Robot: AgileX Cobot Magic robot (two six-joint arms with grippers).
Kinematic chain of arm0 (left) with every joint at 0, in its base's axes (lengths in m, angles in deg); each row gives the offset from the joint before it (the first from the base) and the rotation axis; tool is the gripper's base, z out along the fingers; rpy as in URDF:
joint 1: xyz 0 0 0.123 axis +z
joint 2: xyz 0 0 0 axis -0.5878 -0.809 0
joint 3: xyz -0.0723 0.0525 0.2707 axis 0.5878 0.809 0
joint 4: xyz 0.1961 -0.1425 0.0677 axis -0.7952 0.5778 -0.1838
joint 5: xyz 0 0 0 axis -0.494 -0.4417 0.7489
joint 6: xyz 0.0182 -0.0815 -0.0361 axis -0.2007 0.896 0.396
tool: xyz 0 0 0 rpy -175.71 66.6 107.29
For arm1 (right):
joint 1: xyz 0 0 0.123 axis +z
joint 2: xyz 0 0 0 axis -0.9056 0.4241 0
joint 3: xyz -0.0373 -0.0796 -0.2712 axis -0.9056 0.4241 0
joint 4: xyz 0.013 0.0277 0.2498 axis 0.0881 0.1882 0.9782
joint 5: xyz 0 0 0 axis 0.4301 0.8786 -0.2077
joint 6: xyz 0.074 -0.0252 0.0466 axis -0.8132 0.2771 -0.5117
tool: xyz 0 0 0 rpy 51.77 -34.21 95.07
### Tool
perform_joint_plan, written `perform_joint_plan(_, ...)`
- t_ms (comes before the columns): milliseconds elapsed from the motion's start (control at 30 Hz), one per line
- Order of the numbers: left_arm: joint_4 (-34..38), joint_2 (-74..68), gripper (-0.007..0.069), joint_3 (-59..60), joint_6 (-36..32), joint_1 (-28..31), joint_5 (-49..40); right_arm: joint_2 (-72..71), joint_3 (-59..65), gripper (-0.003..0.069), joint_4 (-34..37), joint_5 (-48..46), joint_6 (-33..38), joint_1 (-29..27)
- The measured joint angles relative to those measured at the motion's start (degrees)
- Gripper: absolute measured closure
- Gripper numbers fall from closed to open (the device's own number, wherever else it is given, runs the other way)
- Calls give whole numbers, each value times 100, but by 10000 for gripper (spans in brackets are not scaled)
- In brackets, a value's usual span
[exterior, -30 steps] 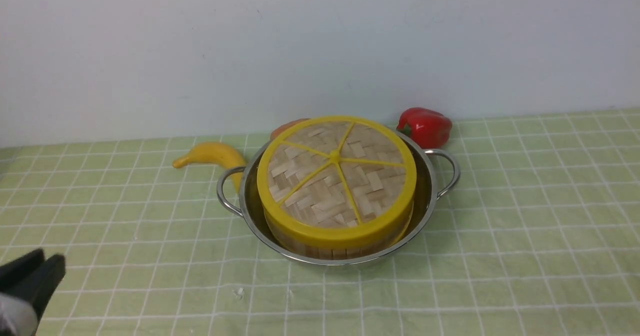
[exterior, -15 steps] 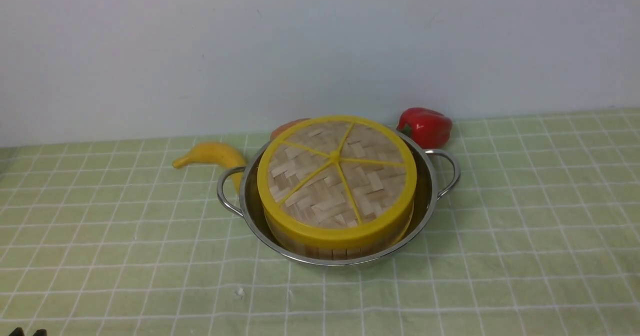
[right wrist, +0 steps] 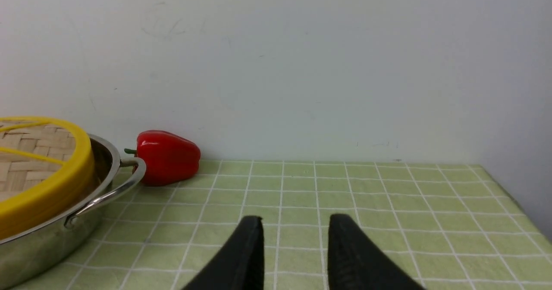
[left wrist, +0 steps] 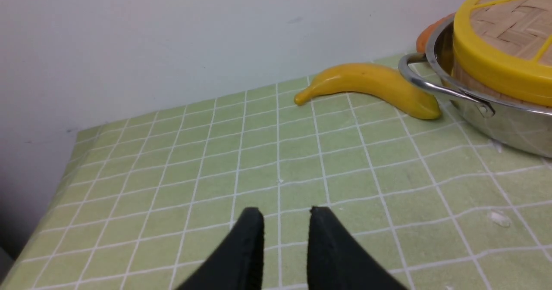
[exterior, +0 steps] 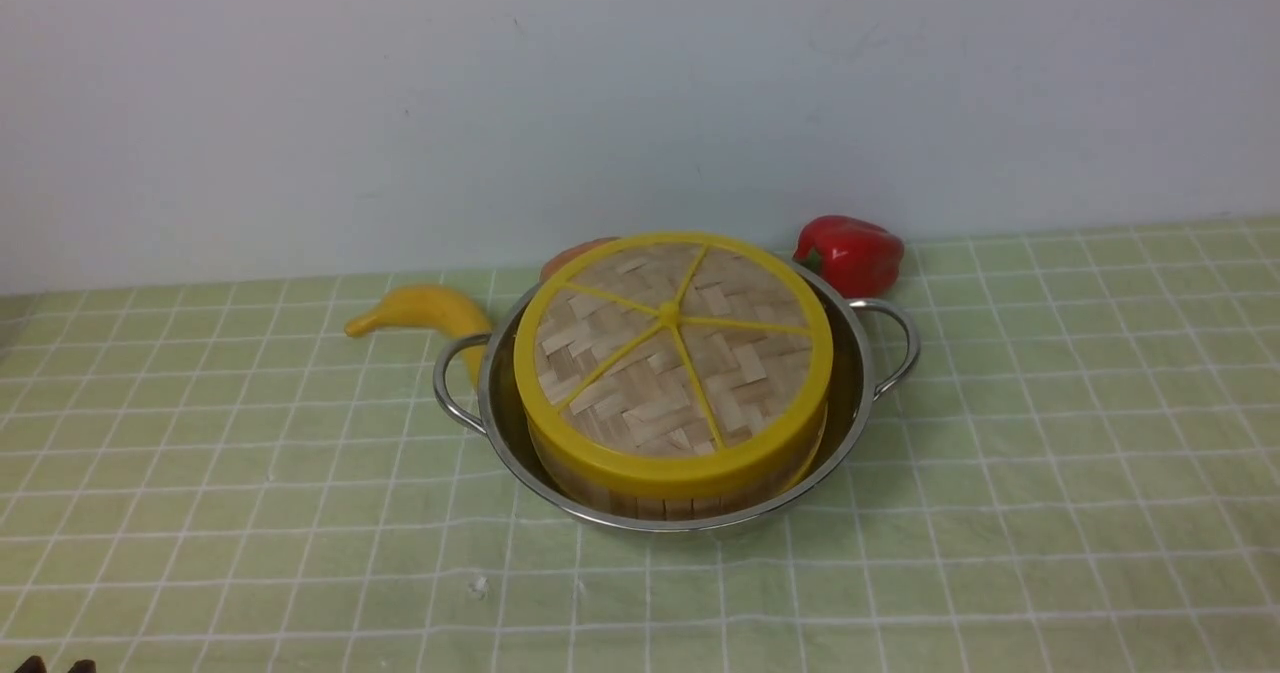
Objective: Place the steamer in the pot on the green tablecloth, and put the lid on the steamer.
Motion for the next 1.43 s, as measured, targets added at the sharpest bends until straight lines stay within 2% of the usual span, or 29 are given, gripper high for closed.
perform_joint_plan(1433, 0, 0, 412, 0, -5, 0, 0, 0, 0, 419, 0, 0, -14, 0)
